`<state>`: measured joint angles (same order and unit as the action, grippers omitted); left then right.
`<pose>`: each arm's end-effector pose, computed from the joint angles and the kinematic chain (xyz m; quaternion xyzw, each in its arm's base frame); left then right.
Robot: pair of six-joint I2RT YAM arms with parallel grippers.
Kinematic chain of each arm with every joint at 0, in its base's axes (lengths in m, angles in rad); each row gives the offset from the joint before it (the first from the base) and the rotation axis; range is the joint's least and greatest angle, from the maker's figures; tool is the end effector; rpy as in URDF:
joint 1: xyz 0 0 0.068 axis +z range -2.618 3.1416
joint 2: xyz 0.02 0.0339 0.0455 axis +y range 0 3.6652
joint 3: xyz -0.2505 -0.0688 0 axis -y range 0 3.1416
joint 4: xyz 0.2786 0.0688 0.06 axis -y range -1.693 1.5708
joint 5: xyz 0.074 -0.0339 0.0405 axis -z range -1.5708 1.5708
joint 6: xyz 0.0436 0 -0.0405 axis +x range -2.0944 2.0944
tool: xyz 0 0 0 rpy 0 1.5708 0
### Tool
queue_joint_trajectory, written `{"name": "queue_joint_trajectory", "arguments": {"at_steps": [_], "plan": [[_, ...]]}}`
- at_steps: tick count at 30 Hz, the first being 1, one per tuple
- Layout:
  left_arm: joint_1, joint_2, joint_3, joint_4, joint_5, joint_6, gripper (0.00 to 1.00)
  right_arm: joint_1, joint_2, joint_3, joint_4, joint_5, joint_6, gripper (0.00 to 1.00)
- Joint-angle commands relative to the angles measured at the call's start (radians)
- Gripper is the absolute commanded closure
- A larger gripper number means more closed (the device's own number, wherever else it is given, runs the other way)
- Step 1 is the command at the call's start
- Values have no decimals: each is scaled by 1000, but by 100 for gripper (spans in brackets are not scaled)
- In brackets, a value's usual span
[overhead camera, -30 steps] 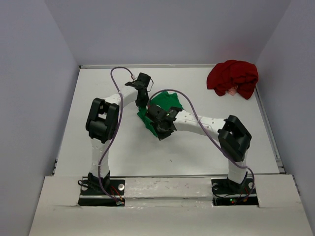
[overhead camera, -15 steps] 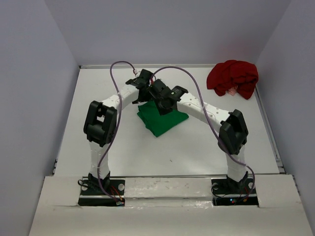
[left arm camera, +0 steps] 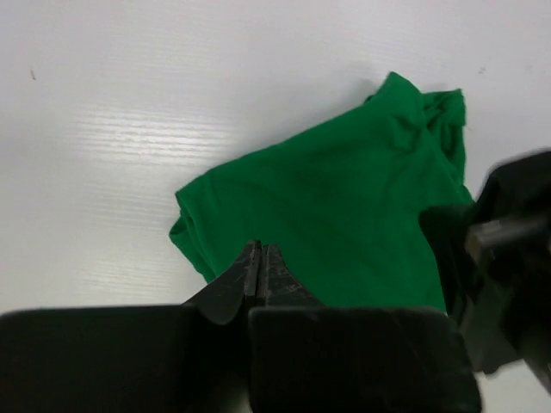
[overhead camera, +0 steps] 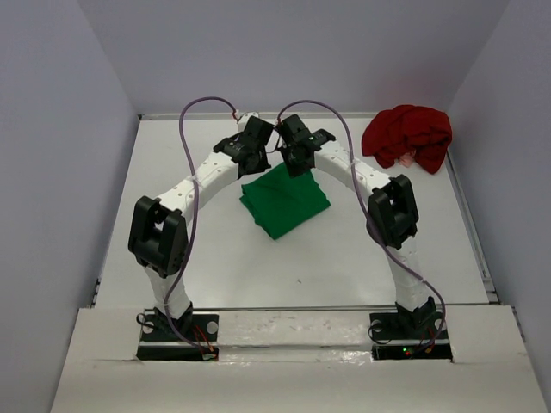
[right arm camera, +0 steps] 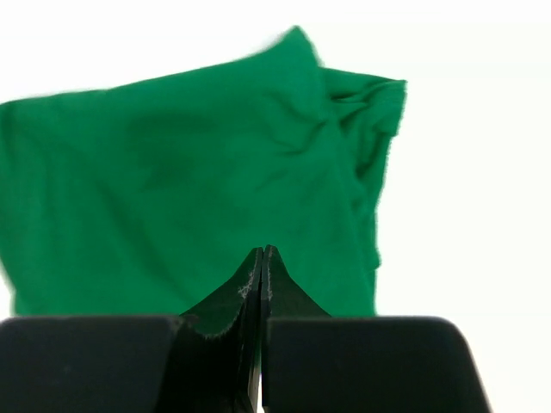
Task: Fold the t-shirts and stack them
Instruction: Fold the tshirt
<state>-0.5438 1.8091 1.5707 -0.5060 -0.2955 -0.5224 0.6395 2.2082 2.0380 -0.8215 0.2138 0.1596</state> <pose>0.3909 -0.2215 0.2710 -0.0494 0.9064 -0.0857 0.4106 0.4209 0.3015 0.2292 -0.1969 0.9328 0.0162 0.3013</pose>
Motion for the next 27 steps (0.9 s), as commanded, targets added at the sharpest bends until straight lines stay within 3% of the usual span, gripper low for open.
{"name": "queue_joint_trajectory", "arguments": {"at_steps": [1,8,18,27], "plan": [[-21,-54,-12,-11,15,-27,100,-53,8,42,-5,-19,-25,100],[-21,-30,-5,-20,-13,-42,100,-104,-44,-30,-1,-10,-9,100],[-16,-18,-103,40,128,-63,100,-271,-212,-214,53,-14,67,100],[-18,-24,-184,70,263,-110,100,-304,-326,-254,47,-33,86,100]]}}
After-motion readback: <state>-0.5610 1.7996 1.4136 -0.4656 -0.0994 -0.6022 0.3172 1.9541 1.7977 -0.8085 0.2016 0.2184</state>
